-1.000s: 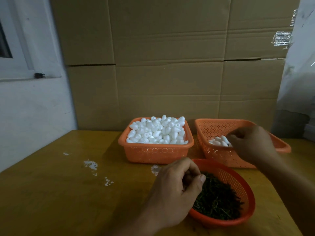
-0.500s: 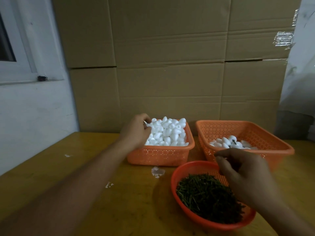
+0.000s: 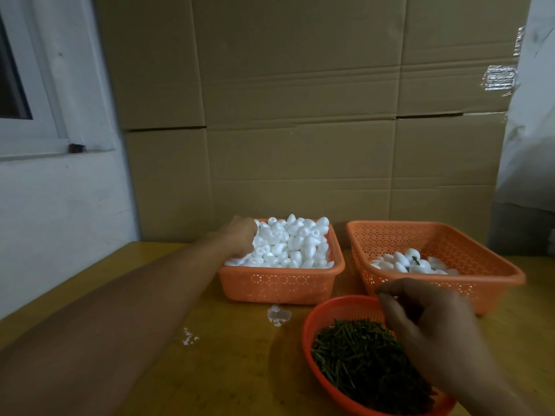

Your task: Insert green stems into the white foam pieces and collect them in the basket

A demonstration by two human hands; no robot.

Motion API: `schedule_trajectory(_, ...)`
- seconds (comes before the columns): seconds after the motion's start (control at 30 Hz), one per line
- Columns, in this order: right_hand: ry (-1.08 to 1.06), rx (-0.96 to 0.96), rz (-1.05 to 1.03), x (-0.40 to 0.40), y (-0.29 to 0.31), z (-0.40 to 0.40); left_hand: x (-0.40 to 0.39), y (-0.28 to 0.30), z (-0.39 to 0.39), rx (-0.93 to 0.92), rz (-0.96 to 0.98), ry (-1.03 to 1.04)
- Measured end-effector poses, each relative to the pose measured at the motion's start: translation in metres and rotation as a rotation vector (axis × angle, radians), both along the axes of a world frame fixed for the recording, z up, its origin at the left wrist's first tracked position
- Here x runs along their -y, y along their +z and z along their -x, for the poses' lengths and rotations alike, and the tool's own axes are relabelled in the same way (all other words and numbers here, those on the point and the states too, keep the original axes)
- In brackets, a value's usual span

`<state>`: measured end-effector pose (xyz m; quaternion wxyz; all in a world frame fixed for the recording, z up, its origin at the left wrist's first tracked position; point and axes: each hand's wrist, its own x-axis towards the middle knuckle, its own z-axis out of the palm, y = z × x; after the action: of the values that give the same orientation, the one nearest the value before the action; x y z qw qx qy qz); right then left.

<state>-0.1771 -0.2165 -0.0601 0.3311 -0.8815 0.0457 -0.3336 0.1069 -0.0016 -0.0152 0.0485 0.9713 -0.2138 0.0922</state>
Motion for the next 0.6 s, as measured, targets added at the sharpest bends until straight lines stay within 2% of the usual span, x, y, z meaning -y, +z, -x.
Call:
schedule_trajectory(0.27,0.004,0.024,0.03,-0.001,0.0,0.001,0.002,-0.001,0.006,0.063,0.063,0.0)
schedule_trajectory(0.4,-0.001,0.018,0.042,0.0,0.001,0.002,0.005,0.003,0.026,0.123,0.215,-0.021)
schedule_trajectory(0.6,-0.012,-0.009,0.041,-0.005,0.002,0.003,0.006,-0.001,0.082,0.252,0.486,-0.172)
